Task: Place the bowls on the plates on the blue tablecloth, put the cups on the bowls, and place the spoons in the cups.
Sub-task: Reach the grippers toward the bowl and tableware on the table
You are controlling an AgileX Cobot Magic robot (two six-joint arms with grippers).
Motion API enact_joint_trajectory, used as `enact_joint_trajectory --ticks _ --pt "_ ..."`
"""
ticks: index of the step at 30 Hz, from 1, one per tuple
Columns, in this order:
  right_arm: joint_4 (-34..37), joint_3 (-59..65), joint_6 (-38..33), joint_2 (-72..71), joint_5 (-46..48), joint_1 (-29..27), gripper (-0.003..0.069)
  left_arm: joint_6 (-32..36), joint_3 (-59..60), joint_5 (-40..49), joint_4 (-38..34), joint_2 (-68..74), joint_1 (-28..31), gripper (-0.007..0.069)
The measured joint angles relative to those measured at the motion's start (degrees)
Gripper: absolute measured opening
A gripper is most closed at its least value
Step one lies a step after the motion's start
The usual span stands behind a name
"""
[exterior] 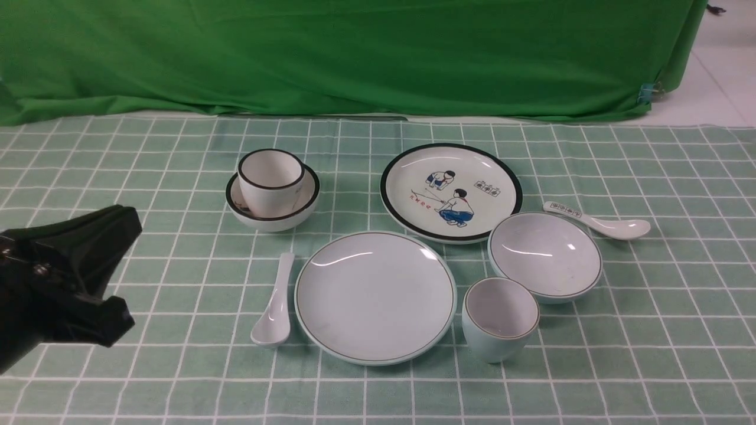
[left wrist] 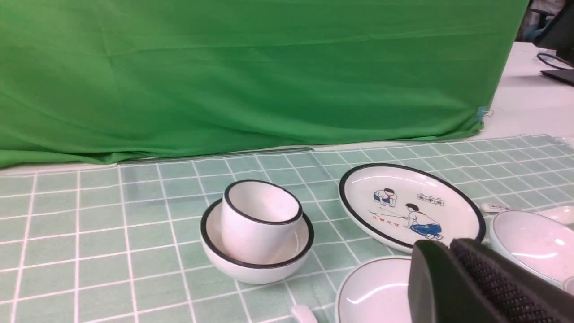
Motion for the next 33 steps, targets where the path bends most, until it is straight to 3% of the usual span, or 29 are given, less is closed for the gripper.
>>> enact_joint_trajectory --ticks 6,9,13,14,20,23,29,31,33 --pt "1.0 0.0 15.6 0.0 -9.0 0.1 0.0234 6.2 -0.2 0.0 0.6 0.1 0.0 0.0017" --pt "1.2 -3.8 17.5 1.8 -2.9 2.4 0.0181 10.9 -0.2 0.5 0.8 0.1 0.0 0.0017" --pt "1.3 -17.1 6.7 12.2 8.4 8.4 0.0144 13.3 -0.6 7.3 1.2 2.3 0.0 0.0017" --pt "1.3 -23.1 1.2 17.5 13.5 10.9 0.0144 13.5 -0.6 10.9 1.4 3.6 0.0 0.0017" --pt "-1.8 -45.5 -12.7 40.9 33.8 18.2 0.0146 14.1 -0.6 26.0 -1.4 11.5 0.0 0.0017" --pt "-3.5 -52.9 -16.3 51.9 39.7 18.9 0.0152 23.0 -0.7 32.6 -13.9 15.3 0.0 0.0017" --pt "-4.0 -58.5 -22.4 66.4 42.1 18.9 0.02 59.9 -5.9 44.2 -61.1 16.8 0.0 0.0017" --pt "-4.1 -59.1 -23.2 70.4 42.2 18.9 0.0238 74.3 -9.4 51.7 -74.9 16.6 0.0 0.0017" --pt "-4.1 -59.7 -24.0 74.4 42.6 18.9 0.0288 83.8 -12.4 59.6 -86.6 16.0 0.0 0.0017"
